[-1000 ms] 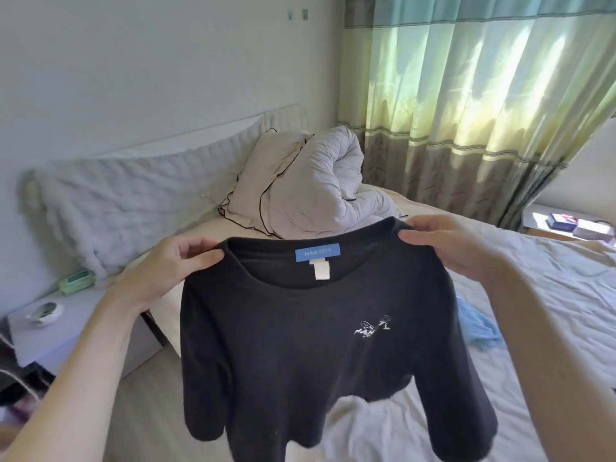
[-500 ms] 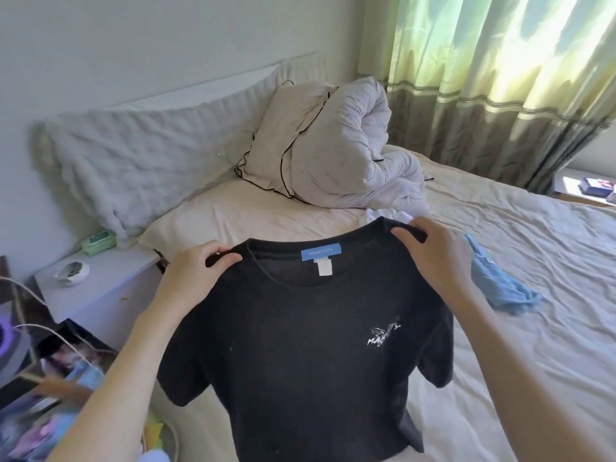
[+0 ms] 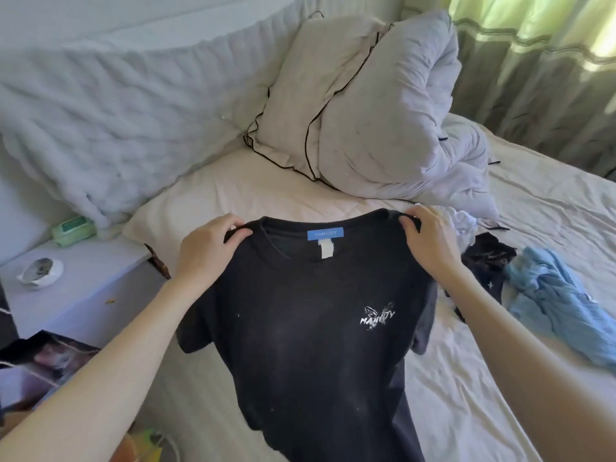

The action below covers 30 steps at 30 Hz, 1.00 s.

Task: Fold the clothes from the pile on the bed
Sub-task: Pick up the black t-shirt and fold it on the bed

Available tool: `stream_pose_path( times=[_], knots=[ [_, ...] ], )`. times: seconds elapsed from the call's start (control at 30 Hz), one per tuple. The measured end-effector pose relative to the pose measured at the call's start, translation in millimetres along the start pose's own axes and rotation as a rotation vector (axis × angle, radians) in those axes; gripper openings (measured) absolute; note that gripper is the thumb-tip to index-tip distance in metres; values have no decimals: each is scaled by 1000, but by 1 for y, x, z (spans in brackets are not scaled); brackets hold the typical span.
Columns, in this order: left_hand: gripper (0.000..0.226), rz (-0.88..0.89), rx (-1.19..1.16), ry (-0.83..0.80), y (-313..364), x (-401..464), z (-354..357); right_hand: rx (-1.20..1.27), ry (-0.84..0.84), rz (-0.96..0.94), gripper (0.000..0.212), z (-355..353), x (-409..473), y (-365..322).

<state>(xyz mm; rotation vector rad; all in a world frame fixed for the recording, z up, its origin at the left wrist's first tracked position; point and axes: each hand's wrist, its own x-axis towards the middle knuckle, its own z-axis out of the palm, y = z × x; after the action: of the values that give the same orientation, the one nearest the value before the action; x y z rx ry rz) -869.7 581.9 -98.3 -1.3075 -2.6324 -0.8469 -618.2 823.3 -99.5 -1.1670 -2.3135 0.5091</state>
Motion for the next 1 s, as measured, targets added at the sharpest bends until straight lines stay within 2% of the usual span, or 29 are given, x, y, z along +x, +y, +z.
stream_pose_path(
  times=[0.2, 0.33, 0.5, 0.63, 0.73, 0.8, 0.9, 1.0],
  knots=[
    [26, 63, 114, -47, -55, 120, 104, -22, -62, 92, 23, 115, 110, 32],
    [26, 73, 145, -94, -87, 167, 179, -78, -93, 145, 22, 181, 155, 65],
    [27, 42, 107, -227, -115, 195, 257, -106, -120, 261, 25, 253, 175, 104],
    [43, 11, 54, -388, -143, 185, 291, -156, -163, 323, 41, 305, 147, 106],
    [46, -175, -13, -358, -184, 151, 296, -154, -254, 225, 46, 340, 97, 87],
    [48, -391, -63, -371, -215, 126, 294, -141, -352, 143, 47, 362, 56, 66],
    [52, -785, -269, -339, -252, 100, 293, -177, -486, 18, 51, 393, 2, 37],
    [44, -960, -474, -345, -273, 82, 296, -269, -583, -17, 59, 414, -28, 22]
  ],
)
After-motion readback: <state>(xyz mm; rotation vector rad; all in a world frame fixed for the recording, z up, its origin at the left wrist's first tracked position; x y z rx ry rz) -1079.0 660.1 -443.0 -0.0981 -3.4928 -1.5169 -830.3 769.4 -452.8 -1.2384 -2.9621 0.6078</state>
